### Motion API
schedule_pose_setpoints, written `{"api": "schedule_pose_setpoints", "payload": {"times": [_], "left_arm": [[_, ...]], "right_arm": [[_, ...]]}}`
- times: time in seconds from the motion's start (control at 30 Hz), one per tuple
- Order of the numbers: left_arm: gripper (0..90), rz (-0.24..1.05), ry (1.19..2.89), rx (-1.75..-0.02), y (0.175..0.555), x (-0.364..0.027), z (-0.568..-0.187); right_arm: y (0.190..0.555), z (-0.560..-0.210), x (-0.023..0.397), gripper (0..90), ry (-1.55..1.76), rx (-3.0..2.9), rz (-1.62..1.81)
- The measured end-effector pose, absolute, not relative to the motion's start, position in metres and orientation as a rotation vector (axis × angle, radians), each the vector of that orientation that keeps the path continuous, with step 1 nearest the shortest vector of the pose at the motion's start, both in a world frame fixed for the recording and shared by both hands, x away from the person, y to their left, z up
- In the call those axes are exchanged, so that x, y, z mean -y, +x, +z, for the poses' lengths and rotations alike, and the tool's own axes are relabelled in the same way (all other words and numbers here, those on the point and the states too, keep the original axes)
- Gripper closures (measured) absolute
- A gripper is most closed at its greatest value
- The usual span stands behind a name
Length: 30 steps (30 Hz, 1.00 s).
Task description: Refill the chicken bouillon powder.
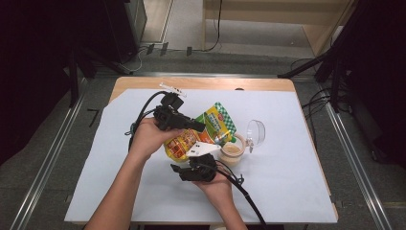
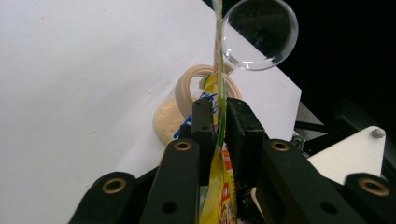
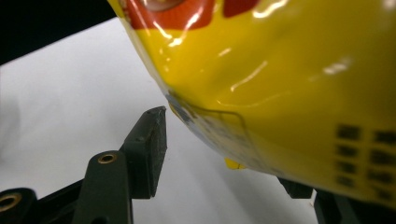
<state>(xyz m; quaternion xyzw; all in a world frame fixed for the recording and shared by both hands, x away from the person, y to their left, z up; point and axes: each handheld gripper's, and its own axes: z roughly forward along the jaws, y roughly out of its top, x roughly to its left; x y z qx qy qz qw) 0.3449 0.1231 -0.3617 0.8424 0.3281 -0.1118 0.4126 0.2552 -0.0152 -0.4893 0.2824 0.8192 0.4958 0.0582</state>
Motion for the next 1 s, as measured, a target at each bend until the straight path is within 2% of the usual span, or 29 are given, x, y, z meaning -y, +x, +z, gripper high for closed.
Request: {"api": "schedule_pose_setpoints", "payload": {"times": [0.67, 1.0], "left_arm": [[82.3, -0.314, 2.086, -0.842, 0.347, -0.124, -0.366], [86.9, -0.331, 2.078, -0.825, 0.348, -0.134, -0.364]], "right_arm": [[0.256, -0.497, 0.015, 42.8, 0.861, -2.488, 1.495], [0.256, -0.502, 0.015, 43.0, 0.813, -2.474, 1.499]]}}
